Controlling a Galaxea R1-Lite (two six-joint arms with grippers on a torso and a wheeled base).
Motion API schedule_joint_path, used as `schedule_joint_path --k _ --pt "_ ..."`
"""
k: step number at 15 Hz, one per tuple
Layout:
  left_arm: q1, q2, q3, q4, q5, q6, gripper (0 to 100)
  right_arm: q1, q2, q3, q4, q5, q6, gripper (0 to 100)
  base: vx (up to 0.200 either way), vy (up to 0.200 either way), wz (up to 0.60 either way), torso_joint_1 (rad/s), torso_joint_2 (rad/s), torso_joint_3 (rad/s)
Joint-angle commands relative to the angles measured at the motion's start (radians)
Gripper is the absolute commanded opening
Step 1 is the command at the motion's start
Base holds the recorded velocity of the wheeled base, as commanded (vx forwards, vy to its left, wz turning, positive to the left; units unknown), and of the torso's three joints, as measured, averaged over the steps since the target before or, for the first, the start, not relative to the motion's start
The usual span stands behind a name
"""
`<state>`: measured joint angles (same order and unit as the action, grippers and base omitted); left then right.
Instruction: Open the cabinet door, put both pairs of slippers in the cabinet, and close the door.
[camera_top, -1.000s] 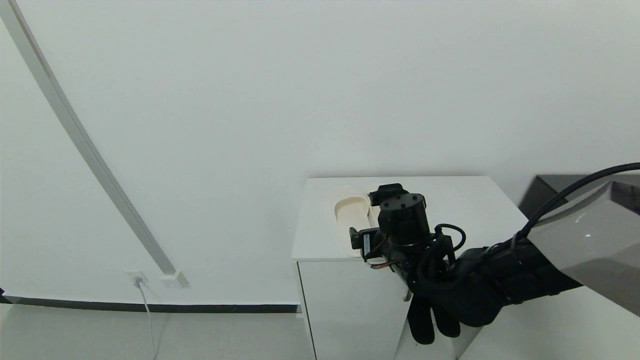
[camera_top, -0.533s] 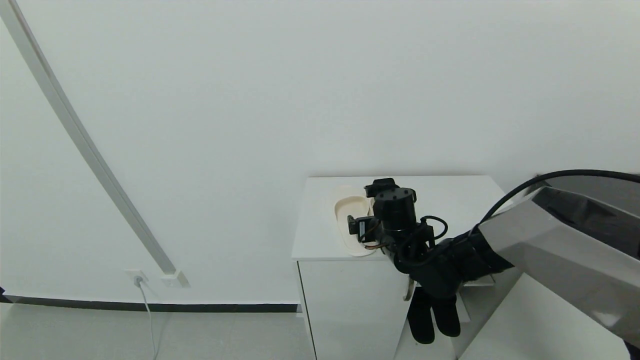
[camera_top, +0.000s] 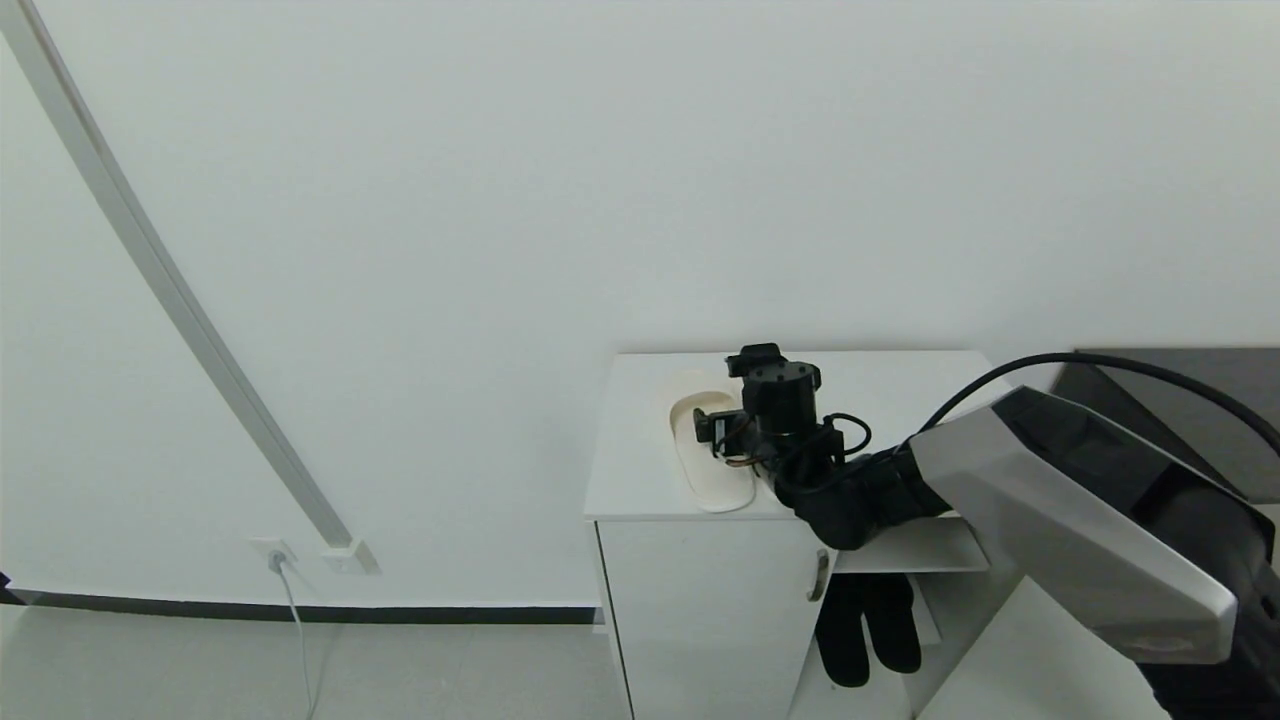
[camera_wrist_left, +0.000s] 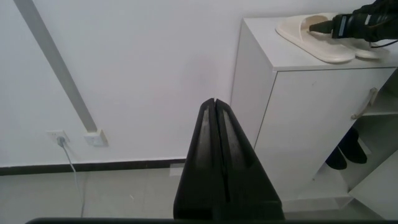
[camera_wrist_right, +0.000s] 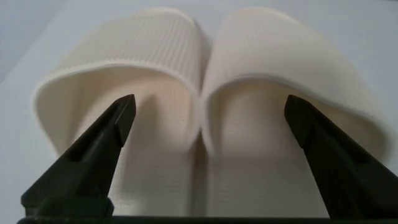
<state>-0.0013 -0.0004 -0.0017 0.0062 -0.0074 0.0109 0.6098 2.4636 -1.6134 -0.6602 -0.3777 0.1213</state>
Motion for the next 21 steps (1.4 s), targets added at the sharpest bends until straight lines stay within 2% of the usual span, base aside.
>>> schedule_joint_path --k 1,2,3,7,11,14,17,18,20,21 --pt "0.0 0.0 0.0 0.0 0.0 0.0 0 -0.007 0.023 -0.029 0.01 0.006 0.0 100 0.0 0.0 0.0 0.0 0.0 0.0" --pt "0.0 0.0 0.0 0.0 0.0 0.0 0 -0.008 0.035 -0.051 0.019 0.006 0.0 100 0.0 0.0 0.0 0.0 0.0 0.0" --pt "0.0 0.0 0.0 0.0 0.0 0.0 0 -0.01 0.04 -0.063 0.021 0.006 0.0 0 0.0 0.0 0.0 0.0 0.0 0.0" --pt "0.0 0.0 0.0 0.0 0.0 0.0 0 -0.008 0.048 -0.095 0.044 0.006 0.0 0 0.0 0.0 0.0 0.0 0.0 0.0" --pt "0.0 0.0 0.0 0.0 0.0 0.0 0 -0.007 0.001 -0.072 0.037 0.005 0.001 0 0.0 0.0 0.0 0.0 0.0 0.0" --pt "0.0 0.0 0.0 0.0 0.0 0.0 0 0.011 -0.183 0.107 0.034 0.008 0.0 0 0.0 0.0 0.0 0.0 0.0 0.0" --pt "0.0 0.0 0.002 0.0 0.0 0.0 0 0.031 -0.367 0.294 0.03 0.063 0.0 0 0.0 0.0 0.0 0.0 0.0 0.0" --pt "0.0 0.0 0.002 0.0 0.0 0.0 0 0.048 -0.476 0.418 0.027 0.108 0.0 0 0.0 0.0 0.0 0.0 0.0 0.0" --pt "0.0 0.0 0.002 0.0 0.001 0.0 0 0.071 -0.583 0.533 0.021 0.141 0.0 0 0.0 0.0 0.0 0.0 0.0 0.0" --pt "0.0 0.0 0.002 0.0 0.001 0.0 0 0.107 -0.686 0.645 0.021 0.169 0.0 0 0.0 0.0 0.0 0.0 0.0 0.0"
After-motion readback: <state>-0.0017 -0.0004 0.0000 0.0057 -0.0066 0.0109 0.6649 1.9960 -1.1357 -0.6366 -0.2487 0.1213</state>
